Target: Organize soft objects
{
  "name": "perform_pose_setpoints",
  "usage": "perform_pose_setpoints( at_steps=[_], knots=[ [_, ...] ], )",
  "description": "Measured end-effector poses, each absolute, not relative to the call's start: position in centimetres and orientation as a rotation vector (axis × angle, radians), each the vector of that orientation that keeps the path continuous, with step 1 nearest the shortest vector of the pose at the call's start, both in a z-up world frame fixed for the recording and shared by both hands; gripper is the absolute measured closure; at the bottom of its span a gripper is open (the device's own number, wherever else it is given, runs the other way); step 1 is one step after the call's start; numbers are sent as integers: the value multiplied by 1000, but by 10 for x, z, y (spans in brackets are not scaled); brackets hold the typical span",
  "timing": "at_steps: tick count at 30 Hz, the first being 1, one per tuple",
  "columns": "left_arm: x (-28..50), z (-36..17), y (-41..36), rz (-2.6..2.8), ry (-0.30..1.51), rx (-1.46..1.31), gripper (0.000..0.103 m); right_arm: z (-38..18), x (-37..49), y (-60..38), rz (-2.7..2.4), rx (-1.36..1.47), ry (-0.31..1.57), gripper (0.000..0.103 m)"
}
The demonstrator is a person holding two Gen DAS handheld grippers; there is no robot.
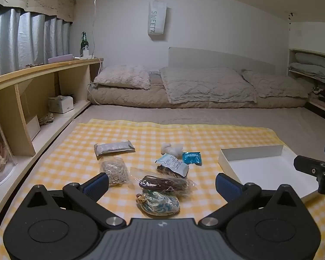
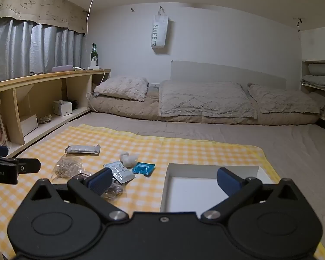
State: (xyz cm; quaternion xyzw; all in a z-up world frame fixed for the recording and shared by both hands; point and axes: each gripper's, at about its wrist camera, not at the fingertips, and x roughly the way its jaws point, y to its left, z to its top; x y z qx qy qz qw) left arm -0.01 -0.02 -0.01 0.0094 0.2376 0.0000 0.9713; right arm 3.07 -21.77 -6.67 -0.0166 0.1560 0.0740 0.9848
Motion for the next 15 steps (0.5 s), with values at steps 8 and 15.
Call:
perform_pose_setpoints(
  at_steps=[8,15],
  knots=[
    [0,0,0,2,480,21,0,-67,31,-218,148,-32,320,0],
    [0,0,0,1,479,20,0,-66,31,-218,149,-32,321,0]
  ],
)
